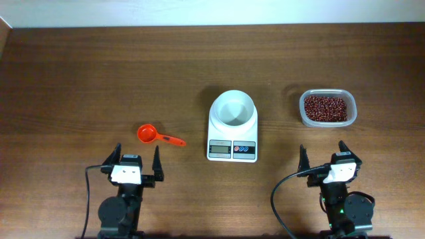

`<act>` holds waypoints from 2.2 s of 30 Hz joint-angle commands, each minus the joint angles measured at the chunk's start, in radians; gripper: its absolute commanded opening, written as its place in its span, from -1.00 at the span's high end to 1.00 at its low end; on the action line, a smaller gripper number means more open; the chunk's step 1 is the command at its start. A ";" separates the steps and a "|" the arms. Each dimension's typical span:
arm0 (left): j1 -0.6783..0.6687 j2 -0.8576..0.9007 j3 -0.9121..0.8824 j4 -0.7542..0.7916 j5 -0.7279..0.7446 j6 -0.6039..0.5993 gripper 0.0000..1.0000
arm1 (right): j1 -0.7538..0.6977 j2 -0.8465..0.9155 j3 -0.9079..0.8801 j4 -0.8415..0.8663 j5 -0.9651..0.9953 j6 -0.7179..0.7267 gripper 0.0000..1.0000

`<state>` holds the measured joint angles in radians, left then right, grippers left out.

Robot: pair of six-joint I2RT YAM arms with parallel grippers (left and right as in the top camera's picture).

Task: Scoop and weigh 50g on scale

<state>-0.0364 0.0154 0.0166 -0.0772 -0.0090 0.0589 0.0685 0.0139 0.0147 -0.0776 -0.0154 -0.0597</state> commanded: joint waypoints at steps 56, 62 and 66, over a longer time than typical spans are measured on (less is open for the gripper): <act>0.006 0.546 0.645 -0.519 0.296 -0.127 -0.98 | 0.010 -0.010 -0.009 -0.002 0.009 -0.004 -0.98; 0.006 0.546 0.645 -0.538 0.474 -0.126 -0.98 | 0.010 -0.010 -0.009 -0.001 0.009 -0.005 -0.98; 0.007 0.546 0.645 -0.556 0.476 -0.126 -0.98 | 0.010 -0.010 -0.009 -0.002 0.009 -0.004 -0.98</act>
<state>-0.0368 0.5648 0.6437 -0.6281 0.4191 -0.0547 0.0685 0.0139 0.0147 -0.0780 -0.0154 -0.0601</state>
